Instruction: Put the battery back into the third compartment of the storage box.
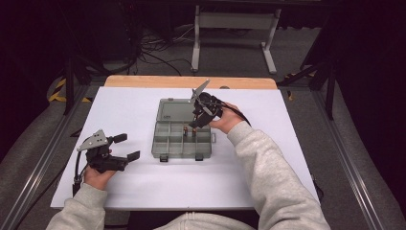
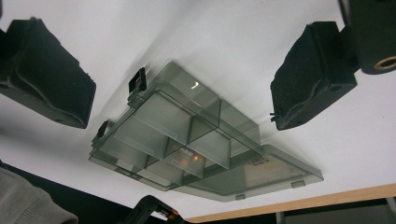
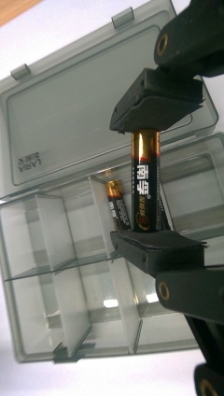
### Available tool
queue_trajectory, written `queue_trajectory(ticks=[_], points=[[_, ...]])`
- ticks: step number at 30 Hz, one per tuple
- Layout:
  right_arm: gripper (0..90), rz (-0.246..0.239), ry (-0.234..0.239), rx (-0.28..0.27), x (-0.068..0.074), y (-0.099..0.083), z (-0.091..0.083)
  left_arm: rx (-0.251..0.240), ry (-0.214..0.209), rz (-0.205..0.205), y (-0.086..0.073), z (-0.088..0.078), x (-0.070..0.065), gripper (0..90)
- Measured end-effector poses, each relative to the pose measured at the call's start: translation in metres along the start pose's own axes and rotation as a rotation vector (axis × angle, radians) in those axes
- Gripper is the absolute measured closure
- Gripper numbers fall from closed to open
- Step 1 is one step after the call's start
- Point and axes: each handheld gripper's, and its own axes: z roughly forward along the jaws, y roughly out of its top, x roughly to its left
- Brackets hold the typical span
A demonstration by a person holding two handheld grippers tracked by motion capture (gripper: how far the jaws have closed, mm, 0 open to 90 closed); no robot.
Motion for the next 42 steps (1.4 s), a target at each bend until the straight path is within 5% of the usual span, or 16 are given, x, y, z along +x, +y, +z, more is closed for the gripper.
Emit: queue_trajectory(ticks=[42], points=[[41.0, -0.028, 0.042, 0.06, 0.008, 0.002, 0.035, 0.013, -0.008, 0.005, 0.0, 0.0, 0.0, 7.1]])
